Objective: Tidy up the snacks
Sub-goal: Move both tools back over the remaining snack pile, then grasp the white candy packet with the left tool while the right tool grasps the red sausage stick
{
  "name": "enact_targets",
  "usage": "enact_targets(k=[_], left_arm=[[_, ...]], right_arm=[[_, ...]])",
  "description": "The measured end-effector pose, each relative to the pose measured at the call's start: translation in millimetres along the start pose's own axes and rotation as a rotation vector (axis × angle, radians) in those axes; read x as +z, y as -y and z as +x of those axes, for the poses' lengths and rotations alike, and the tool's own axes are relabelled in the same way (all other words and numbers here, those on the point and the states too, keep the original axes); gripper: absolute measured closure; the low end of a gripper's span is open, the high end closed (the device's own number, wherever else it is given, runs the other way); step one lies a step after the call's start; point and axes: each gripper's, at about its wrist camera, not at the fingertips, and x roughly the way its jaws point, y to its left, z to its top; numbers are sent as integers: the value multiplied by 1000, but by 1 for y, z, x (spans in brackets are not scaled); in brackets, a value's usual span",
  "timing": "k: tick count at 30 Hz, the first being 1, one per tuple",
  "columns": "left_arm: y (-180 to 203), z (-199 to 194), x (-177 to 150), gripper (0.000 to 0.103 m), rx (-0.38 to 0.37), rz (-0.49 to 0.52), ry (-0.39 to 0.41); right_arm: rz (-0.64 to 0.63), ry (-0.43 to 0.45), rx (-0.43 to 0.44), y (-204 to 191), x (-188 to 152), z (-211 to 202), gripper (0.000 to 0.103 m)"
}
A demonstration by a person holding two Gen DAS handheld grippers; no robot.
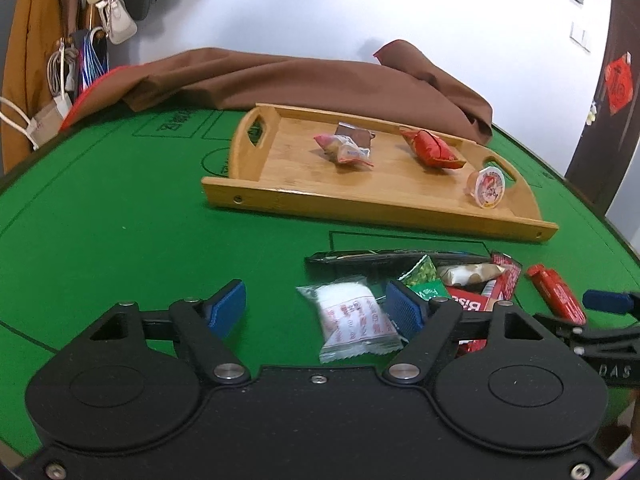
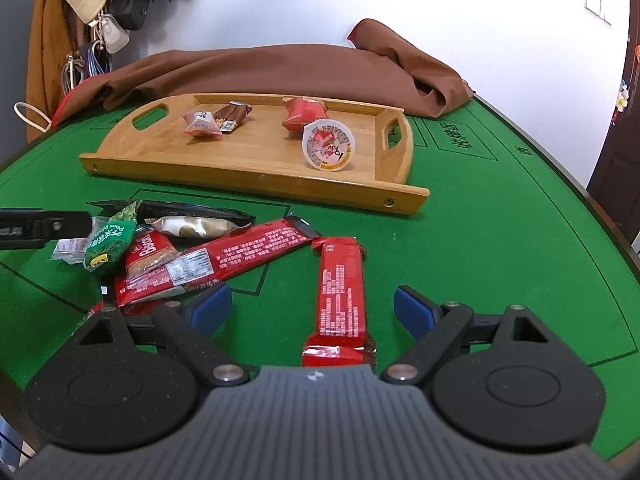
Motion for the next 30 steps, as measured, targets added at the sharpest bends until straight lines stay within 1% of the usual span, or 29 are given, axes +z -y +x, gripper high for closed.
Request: enact_targets(k=[1,2,4,6,10,12,23,26,28,30], left_arm=[[1,3,-1,36,7,-1,-7],[1,5,-2,38,11,-1,-10],[0,6,-4,46,21,7,-18],[-1,4,-7,47,32,26,-17],[-4,0,-12,48,84,78,-6],[-5,0,-13,48,97,92,-5],[-5,5,-8,48,51,111,-20],[-3,7,-7,48,38,121,-26],[-3,8,-7,53,28,128,-28],[-3,8,-6,55,22,128,-28]], right_arm=[[0,0,0,0,0,0,10],[1,-1,0,0,-1,0,10],[3,-2,2,-1,-2,1,10],[4,-4,4,-2,-3,2,10],[-5,-1,-2,-4,-3,3,10],[-6,0,-3,-5,-3,4,10],[-1,-7,1,-4,-2,4,10],[0,-8,1,-4,-2,4,12],[5,-11,1,-3,-2,5,14],[16,-14,6,-2,-1,5,17]])
